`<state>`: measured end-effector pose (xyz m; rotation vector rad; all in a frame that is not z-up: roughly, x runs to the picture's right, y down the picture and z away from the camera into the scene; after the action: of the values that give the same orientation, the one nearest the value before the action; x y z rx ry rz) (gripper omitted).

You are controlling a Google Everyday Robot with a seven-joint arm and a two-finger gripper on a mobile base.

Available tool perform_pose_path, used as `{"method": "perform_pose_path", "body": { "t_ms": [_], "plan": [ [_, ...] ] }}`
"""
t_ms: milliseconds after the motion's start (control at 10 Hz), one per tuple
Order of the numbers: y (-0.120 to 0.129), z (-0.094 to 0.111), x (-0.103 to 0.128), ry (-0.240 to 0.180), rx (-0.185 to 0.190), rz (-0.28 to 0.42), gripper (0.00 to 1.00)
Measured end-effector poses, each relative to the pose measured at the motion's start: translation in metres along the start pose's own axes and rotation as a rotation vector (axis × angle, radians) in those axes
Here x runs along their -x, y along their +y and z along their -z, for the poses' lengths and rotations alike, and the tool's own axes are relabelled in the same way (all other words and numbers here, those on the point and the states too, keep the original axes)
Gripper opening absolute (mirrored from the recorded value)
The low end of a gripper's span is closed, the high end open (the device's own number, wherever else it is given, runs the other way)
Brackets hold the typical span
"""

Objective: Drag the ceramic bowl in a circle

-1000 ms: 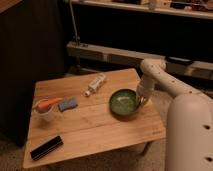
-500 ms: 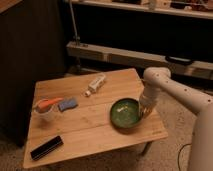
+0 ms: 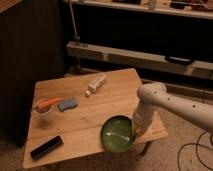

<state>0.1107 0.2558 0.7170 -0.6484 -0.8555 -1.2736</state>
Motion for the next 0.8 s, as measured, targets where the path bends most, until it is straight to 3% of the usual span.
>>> {"method": "perform_pose_path", "body": {
  "t_ms": [200, 400, 600, 800],
  "plan": [
    [-0.053, -0.014, 0.007, 0.005, -0.029, 0.059, 0.00],
    [-0.097, -0.022, -0.003, 0.004, -0.055, 0.100, 0.00],
    [-0.122, -0.027, -0.029, -0.020, -0.083, 0.096, 0.00],
    [-0.124, -0.025, -0.065, -0.042, -0.107, 0.070, 0.00]
  ]
}}
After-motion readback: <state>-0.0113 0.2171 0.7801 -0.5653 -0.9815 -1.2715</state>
